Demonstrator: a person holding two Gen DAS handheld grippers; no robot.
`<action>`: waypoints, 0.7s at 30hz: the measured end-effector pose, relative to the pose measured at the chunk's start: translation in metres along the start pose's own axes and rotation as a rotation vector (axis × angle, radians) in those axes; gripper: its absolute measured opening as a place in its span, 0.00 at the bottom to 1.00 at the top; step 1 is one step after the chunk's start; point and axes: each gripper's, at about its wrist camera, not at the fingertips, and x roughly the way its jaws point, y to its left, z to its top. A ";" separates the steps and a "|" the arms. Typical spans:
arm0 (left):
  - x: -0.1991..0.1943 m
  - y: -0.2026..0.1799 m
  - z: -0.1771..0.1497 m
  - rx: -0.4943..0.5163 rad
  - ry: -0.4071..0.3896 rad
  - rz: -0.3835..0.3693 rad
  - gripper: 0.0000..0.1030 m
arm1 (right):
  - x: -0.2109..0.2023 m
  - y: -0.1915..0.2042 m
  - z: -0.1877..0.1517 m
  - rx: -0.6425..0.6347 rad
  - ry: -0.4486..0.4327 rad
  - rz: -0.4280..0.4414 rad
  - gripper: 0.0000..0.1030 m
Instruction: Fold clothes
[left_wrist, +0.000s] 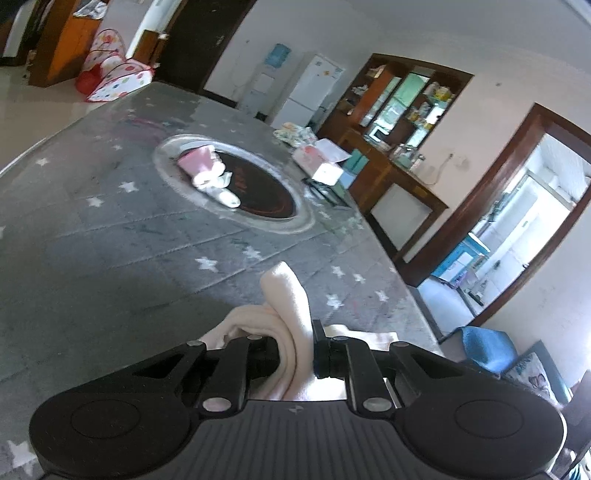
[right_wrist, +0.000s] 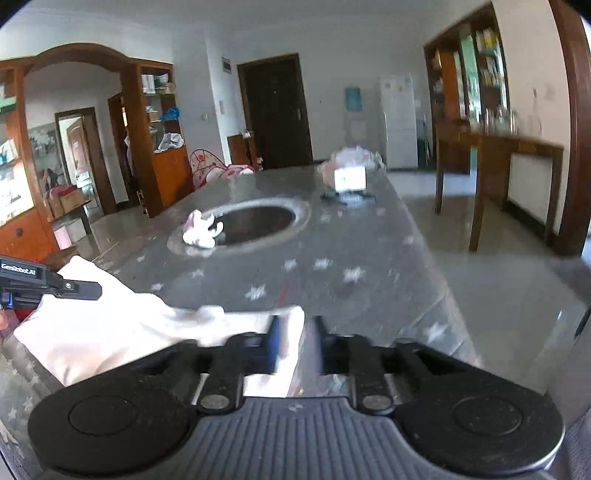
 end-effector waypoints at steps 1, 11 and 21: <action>0.000 0.003 0.000 -0.006 0.003 0.007 0.14 | 0.005 0.000 -0.003 0.009 0.009 0.009 0.28; 0.006 0.019 -0.004 -0.019 0.024 0.035 0.14 | 0.046 -0.010 -0.027 0.123 0.091 0.062 0.44; 0.009 0.015 -0.004 0.001 0.034 0.042 0.14 | 0.039 0.009 -0.024 0.061 0.082 0.095 0.08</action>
